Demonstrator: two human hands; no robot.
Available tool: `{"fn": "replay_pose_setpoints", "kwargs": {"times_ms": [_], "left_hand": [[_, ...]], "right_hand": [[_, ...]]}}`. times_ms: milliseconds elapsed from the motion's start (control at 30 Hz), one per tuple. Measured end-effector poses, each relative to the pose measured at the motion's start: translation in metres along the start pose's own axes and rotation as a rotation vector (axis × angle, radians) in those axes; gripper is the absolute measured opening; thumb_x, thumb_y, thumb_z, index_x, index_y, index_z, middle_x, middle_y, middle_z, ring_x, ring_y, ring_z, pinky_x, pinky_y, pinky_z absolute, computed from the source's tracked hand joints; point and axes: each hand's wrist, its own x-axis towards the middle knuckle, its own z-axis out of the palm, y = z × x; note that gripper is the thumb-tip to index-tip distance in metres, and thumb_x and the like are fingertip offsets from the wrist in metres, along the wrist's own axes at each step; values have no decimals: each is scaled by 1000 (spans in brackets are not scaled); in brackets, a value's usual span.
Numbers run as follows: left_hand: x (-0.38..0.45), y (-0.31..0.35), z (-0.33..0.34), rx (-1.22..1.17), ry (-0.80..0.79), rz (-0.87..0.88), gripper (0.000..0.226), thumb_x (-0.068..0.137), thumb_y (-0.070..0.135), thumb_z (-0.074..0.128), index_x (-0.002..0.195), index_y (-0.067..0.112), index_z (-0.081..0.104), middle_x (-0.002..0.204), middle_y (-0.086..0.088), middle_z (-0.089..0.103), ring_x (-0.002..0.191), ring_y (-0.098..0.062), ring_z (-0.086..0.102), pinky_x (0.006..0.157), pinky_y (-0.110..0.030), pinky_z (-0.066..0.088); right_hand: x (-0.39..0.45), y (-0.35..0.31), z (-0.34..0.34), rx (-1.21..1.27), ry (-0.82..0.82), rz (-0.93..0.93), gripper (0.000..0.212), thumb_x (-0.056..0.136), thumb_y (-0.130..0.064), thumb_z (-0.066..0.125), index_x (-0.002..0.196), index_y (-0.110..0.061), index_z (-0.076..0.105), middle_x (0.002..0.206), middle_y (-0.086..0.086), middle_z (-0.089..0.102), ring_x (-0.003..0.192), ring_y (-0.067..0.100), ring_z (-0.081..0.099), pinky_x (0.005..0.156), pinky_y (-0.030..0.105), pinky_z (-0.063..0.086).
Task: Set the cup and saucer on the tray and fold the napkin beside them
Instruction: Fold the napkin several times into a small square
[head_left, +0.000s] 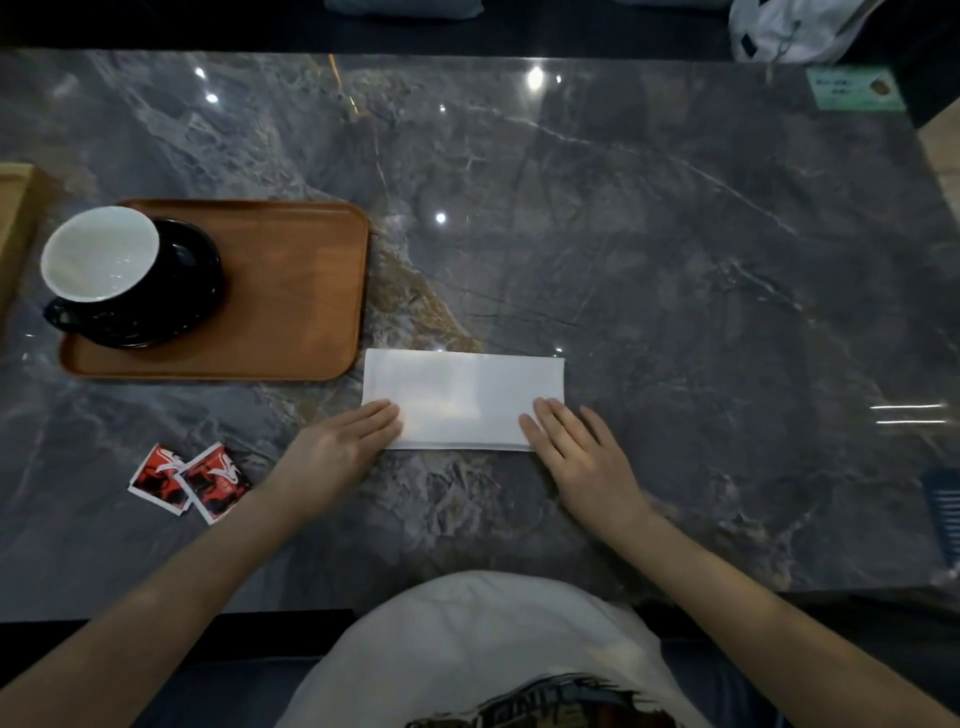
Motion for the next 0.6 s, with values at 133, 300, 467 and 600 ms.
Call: {"fn": "replay_pose_setpoints", "kwargs": {"times_ms": [133, 300, 467, 600], "left_hand": [[5, 13, -5, -71, -27, -138, 30, 78, 24, 47, 81, 8, 72, 95, -12, 73, 90, -27, 70, 71, -36, 57], [52, 40, 1, -115, 99, -254, 38, 87, 22, 40, 110, 2, 62, 110, -15, 66, 103, -31, 60, 86, -41, 50], [74, 57, 38, 8, -110, -337, 67, 87, 38, 38, 142, 8, 17, 149, -10, 31, 137, -24, 29, 115, -41, 10], [72, 55, 45, 82, -137, -338, 69, 87, 40, 39, 144, 9, 15, 151, -10, 26, 139, -24, 26, 116, -39, 9]], "right_hand": [[7, -1, -12, 95, -47, 77, 42, 79, -19, 39, 112, -12, 65, 119, 9, 66, 110, 23, 62, 97, 39, 41], [58, -28, -33, 598, 87, 450, 41, 89, -21, 34, 112, -5, 64, 113, 12, 68, 107, 26, 61, 99, 28, 34], [95, -78, -19, 795, -108, 355, 49, 100, -26, 22, 146, -12, 19, 156, 5, 18, 143, 11, 10, 119, 28, 7], [95, -82, -2, 540, -155, 357, 60, 94, -41, 1, 147, -14, 5, 158, 2, 6, 144, 10, -2, 119, 32, 0]]}}
